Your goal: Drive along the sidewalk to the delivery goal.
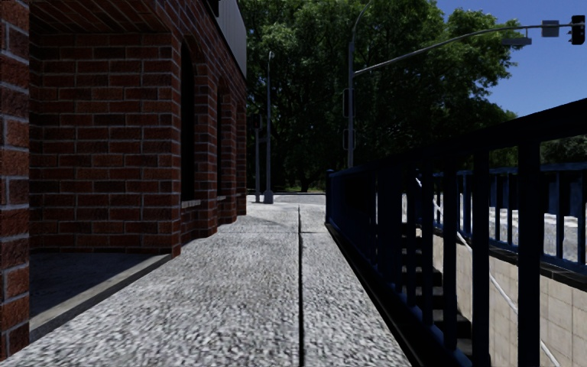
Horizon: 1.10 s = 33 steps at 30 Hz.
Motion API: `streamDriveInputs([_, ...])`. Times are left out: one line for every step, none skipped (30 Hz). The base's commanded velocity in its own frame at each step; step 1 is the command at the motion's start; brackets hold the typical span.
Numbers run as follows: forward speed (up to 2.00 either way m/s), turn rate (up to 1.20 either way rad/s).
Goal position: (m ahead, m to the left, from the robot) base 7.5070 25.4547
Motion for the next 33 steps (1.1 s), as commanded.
streamDriveInputs([2.00,0.00])
streamDriveInputs([2.00,0.00])
streamDriveInputs([2.00,0.00])
streamDriveInputs([2.00,0.00])
streamDriveInputs([2.00,0.00])
streamDriveInputs([2.00,0.00])
streamDriveInputs([2.00,0.00])
streamDriveInputs([2.00,0.00])
streamDriveInputs([2.00,0.00])
streamDriveInputs([2.00,0.00])
streamDriveInputs([2.00,0.00])
streamDriveInputs([2.00,0.00])
streamDriveInputs([2.00,0.00])
streamDriveInputs([2.00,0.00])
streamDriveInputs([2.00,0.00])
streamDriveInputs([2.00,0.00])
streamDriveInputs([2.00,0.00])
streamDriveInputs([2.00,0.00])
streamDriveInputs([2.00,0.00])
streamDriveInputs([2.00,0.00])
streamDriveInputs([2.00,0.00])
streamDriveInputs([2.00,0.00])
streamDriveInputs([2.00,0.00])
streamDriveInputs([2.00,0.00])
streamDriveInputs([2.00,0.00])
streamDriveInputs([2.00,0.00])
streamDriveInputs([2.00,0.00])
streamDriveInputs([2.00,0.00])
streamDriveInputs([2.00,0.00])
streamDriveInputs([2.00,0.00])
streamDriveInputs([2.00,0.00])
streamDriveInputs([2.00,0.00])
streamDriveInputs([2.00,0.00])
